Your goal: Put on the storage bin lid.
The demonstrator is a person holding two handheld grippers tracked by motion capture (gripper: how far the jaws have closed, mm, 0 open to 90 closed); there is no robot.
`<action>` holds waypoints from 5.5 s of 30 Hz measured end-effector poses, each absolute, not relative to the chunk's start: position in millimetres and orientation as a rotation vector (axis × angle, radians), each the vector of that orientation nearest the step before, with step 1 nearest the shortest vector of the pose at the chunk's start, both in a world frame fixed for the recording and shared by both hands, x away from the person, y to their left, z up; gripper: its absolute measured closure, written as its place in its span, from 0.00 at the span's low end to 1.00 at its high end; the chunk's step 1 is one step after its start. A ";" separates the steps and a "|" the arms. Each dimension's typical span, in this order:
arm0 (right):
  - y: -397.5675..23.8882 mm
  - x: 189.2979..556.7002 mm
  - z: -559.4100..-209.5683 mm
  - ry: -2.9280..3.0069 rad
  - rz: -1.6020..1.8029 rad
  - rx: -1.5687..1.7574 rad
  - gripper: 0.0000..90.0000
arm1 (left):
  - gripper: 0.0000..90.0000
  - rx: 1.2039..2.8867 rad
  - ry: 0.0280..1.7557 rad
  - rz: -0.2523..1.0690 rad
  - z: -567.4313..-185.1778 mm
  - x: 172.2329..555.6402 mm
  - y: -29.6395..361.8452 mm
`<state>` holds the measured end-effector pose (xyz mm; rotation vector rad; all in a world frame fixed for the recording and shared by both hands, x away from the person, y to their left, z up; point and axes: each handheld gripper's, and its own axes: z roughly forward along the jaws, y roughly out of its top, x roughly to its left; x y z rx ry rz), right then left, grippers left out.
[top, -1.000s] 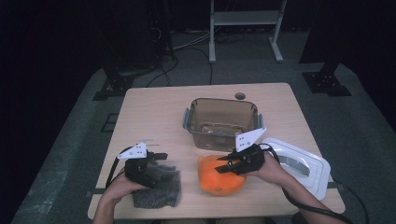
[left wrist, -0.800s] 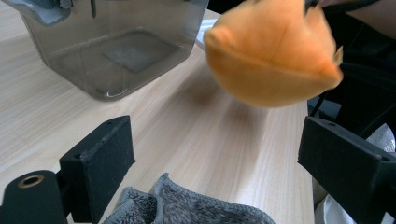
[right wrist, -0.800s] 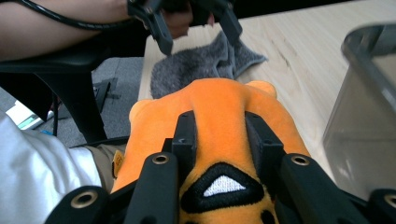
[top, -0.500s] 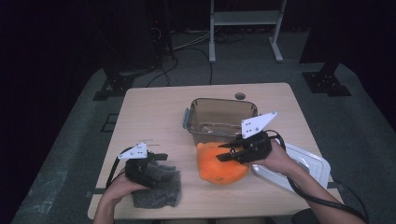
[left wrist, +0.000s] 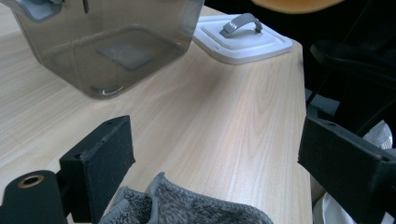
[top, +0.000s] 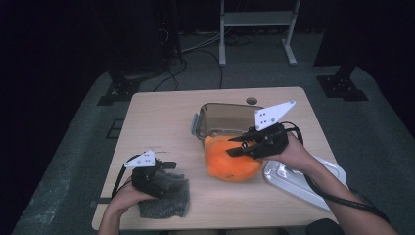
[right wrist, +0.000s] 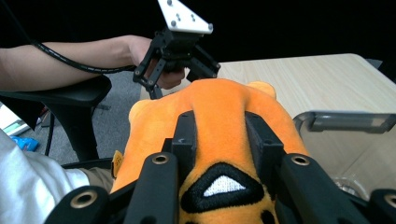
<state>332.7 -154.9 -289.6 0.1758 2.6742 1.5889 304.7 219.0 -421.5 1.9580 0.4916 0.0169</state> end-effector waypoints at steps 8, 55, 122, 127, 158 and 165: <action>-155.6 345.7 -269.2 2.656 1.594 0.175 0.76 | 0.11 1.953 0.494 0.017 -421.3 305.7 221.4; -151.0 453.0 -271.8 2.631 1.480 0.323 0.76 | 0.10 1.967 0.484 0.006 -425.0 306.4 218.4; -139.8 489.2 -340.8 2.709 1.350 0.490 0.75 | 0.10 1.976 0.481 -0.007 -426.2 304.4 216.6; -138.4 489.8 -343.6 2.720 1.333 0.492 0.75 | 0.10 1.976 0.478 -0.005 -426.0 304.5 216.5; -126.2 489.1 -357.5 2.784 1.250 0.474 0.73 | 0.10 1.979 0.476 -0.003 -426.0 304.4 216.6; -126.1 488.8 -357.5 2.794 1.243 0.479 0.72 | 0.10 1.977 0.480 -0.005 -426.2 304.5 216.6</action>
